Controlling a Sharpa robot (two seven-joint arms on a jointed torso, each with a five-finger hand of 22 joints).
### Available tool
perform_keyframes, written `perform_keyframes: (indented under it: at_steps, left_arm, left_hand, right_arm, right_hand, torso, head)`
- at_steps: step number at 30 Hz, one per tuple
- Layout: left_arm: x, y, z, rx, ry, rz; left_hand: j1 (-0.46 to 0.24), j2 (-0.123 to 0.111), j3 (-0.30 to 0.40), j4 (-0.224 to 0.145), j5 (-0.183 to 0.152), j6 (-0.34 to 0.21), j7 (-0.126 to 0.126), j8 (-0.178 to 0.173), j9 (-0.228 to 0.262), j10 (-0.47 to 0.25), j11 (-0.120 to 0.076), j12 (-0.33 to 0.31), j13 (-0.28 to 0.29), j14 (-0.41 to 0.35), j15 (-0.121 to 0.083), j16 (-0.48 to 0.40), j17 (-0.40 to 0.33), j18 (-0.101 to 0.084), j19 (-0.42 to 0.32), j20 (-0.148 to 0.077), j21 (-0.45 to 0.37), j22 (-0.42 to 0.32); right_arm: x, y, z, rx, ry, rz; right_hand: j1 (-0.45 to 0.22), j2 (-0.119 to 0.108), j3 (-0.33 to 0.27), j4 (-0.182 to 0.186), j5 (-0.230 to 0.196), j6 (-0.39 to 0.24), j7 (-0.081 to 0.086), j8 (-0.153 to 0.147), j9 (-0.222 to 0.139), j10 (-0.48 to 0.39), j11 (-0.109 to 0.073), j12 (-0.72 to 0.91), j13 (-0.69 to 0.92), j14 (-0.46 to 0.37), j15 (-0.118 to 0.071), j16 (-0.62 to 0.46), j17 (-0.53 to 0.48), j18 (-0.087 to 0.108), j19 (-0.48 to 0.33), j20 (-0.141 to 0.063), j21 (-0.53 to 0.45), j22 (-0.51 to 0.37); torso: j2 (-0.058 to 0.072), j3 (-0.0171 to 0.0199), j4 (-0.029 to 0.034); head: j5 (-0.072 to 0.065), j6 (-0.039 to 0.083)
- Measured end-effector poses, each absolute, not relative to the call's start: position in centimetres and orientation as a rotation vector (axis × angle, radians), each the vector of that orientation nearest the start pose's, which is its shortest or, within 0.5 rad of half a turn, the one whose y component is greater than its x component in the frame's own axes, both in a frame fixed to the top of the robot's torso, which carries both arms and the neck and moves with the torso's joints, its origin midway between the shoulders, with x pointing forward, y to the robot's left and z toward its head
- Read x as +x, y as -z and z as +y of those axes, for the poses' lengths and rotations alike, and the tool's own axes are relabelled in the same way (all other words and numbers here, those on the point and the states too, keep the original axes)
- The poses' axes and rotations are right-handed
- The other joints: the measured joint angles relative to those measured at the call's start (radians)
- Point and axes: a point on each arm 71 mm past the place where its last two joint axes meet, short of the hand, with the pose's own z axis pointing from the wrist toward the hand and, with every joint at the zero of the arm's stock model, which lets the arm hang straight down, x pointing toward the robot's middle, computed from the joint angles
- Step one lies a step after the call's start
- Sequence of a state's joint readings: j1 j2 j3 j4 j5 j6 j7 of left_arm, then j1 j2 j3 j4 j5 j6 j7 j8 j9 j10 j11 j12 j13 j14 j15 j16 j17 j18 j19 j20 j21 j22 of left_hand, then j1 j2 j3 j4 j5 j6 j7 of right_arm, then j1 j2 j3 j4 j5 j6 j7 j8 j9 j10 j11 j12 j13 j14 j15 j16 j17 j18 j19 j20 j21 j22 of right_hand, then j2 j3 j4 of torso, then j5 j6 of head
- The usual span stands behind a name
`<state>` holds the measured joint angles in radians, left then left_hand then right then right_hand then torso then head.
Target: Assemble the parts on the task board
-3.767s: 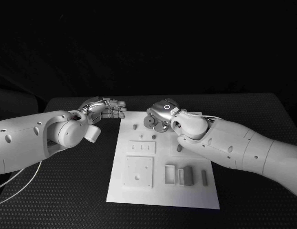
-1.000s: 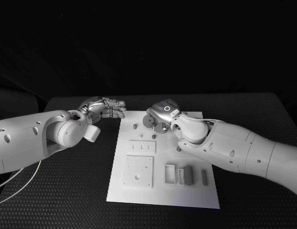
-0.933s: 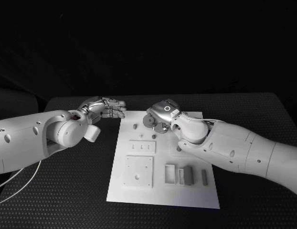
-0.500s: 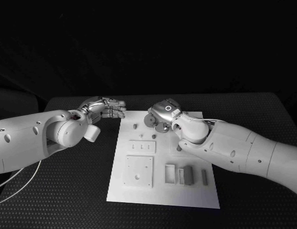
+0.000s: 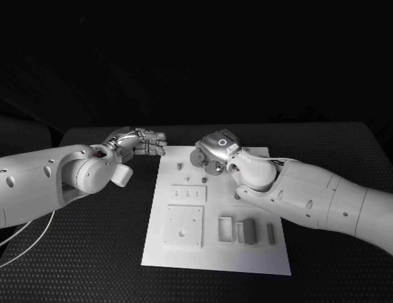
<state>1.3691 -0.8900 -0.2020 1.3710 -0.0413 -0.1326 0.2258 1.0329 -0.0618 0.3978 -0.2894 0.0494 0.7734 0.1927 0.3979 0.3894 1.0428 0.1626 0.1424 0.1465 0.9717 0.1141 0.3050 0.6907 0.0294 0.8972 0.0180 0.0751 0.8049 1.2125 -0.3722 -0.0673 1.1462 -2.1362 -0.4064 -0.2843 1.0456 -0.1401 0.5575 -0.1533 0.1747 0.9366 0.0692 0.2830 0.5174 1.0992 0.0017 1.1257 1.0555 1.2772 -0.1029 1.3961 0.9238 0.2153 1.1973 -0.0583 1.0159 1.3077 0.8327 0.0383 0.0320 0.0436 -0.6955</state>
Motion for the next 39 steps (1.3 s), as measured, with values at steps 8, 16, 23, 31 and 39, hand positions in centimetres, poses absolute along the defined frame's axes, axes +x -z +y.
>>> perform_keyframes:
  at_steps: [8,16,23,31,39]
  left_arm:
    - [51.92,16.93,27.66,-1.068,1.36,1.616]
    - [51.92,16.93,27.7,-1.069,1.359,1.616]
    - [52.13,16.95,27.67,-1.068,1.356,1.614]
    - [52.19,16.97,27.82,-1.069,1.352,1.612]
    - [52.16,16.97,27.88,-1.07,1.351,1.612]
  left_hand:
    - [0.0,0.0,0.0,0.0,0.0,0.0,0.0,0.0,-0.001,0.0,0.0,0.0,0.0,0.0,0.0,0.0,0.0,0.0,0.0,0.0,0.0,-0.001]
    - [0.0,0.0,0.0,0.0,0.0,0.0,0.0,0.0,-0.001,0.0,0.0,0.0,0.0,0.0,0.0,0.0,0.001,0.0,0.0,0.0,0.0,-0.001]
    - [0.0,0.0,0.0,0.0,0.0,0.0,0.0,0.0,-0.001,0.0,0.0,0.0,0.001,0.0,0.0,0.0,0.001,0.0,0.0,0.0,0.0,-0.001]
    - [0.0,0.0,0.0,0.0,0.0,0.0,0.0,0.0,-0.001,0.0,0.0,0.0,0.001,0.0,0.0,0.0,0.001,0.0,0.0,0.0,0.0,-0.001]
    - [0.0,0.0,0.0,0.0,0.0,0.0,0.0,0.0,-0.001,0.0,0.0,-0.004,0.0,0.0,0.0,0.0,0.002,0.0,0.0,0.0,0.0,-0.001]
  right_arm:
    - [52.57,18.62,-5.28,-0.656,-0.319,1.254]
    - [52.71,18.68,-5.36,-0.657,-0.312,1.258]
    - [52.36,18.6,-5.24,-0.661,-0.323,1.256]
    - [51.94,18.5,-5.0,-0.665,-0.338,1.254]
    - [51.9,18.52,-5.06,-0.667,-0.337,1.257]
  right_hand:
    - [0.005,-0.005,0.003,-0.003,0.0,0.0,0.0,0.0,0.013,0.0,0.0,0.0,-0.002,0.002,0.001,0.0,-0.001,0.0,0.006,-0.002,0.0,0.0]
    - [0.008,-0.002,0.003,-0.003,0.0,0.0,0.0,-0.002,0.013,0.0,0.0,0.0,-0.003,0.002,0.002,0.0,-0.001,0.0,0.006,-0.002,0.0,0.0]
    - [0.009,-0.001,0.003,-0.003,0.0,0.0,0.0,-0.004,0.013,0.0,0.0,0.0,-0.003,0.002,0.002,0.0,-0.001,0.0,0.005,-0.002,0.0,0.0]
    - [0.022,0.012,0.004,-0.002,0.0,0.032,0.019,0.003,0.017,0.0,0.0,0.0,-0.004,0.002,0.002,-0.004,-0.001,0.0,0.007,0.0,0.0,0.0]
    - [0.017,0.007,0.004,-0.002,0.0,0.033,0.02,0.003,0.016,0.0,0.0,0.0,-0.005,0.003,0.003,-0.004,-0.001,0.0,0.007,0.0,0.0,0.0]
  torso:
    - [0.0,-0.0005,0.0001]
    - [0.0,-0.0006,-0.0005]
    - [0.001,-0.0006,-0.0021]
    - [0.001,-0.0001,-0.0011]
    - [0.001,-0.0005,0.0002]
  head:
    - [0.0,-0.001]
    - [0.0,-0.002]
    - [0.0,-0.002]
    - [-0.002,-0.002]
    - [-0.003,-0.003]
